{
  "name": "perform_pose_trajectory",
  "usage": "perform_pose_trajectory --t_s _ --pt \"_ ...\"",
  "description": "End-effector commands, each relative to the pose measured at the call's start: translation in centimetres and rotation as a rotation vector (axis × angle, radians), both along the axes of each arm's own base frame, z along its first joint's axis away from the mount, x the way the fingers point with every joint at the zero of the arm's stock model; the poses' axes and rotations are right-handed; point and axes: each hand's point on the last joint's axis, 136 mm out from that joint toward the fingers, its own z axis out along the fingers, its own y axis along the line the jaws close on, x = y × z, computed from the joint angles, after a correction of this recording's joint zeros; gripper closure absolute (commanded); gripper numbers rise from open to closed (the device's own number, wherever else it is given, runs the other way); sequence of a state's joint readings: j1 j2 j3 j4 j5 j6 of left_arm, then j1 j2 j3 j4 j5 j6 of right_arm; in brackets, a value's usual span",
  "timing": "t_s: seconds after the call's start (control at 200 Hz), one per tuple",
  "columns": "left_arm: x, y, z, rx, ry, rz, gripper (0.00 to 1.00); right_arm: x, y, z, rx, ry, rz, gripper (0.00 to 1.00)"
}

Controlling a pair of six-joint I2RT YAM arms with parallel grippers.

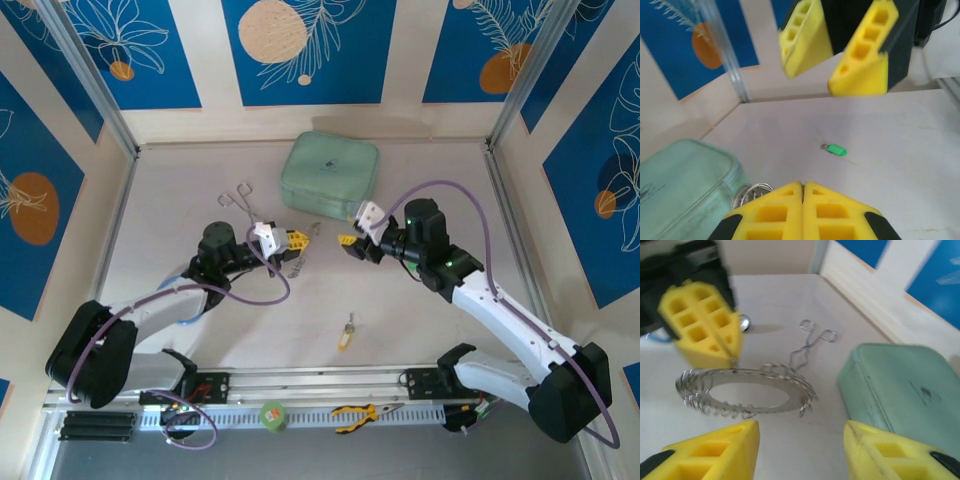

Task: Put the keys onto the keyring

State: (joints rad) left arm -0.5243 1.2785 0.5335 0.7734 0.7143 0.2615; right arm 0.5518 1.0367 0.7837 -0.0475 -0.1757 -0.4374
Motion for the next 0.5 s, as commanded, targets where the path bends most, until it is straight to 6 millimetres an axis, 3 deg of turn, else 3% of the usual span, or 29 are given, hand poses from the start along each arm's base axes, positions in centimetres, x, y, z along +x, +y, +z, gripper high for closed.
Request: perform_pose_trajectory --t_s 0.0,0.33,0.495 --pt "-2.6 -0.2 1.7 -0.019 -0.116 -0.144 1.00 -2.7 1.5 -1.2 -0.099 -0.137 0.197 0.54" --pt "-5.2 -0.2 2.7 -0.074 -0.066 -0.273 1.00 -6.6 3.2 -1.5 0.034 -0.025 0.345 0.64" --pt "-6.0 0.0 3.4 -0.110 -0.057 -0.306 1.00 -7.0 3.7 -1.1 0.093 -0.002 0.352 0.65"
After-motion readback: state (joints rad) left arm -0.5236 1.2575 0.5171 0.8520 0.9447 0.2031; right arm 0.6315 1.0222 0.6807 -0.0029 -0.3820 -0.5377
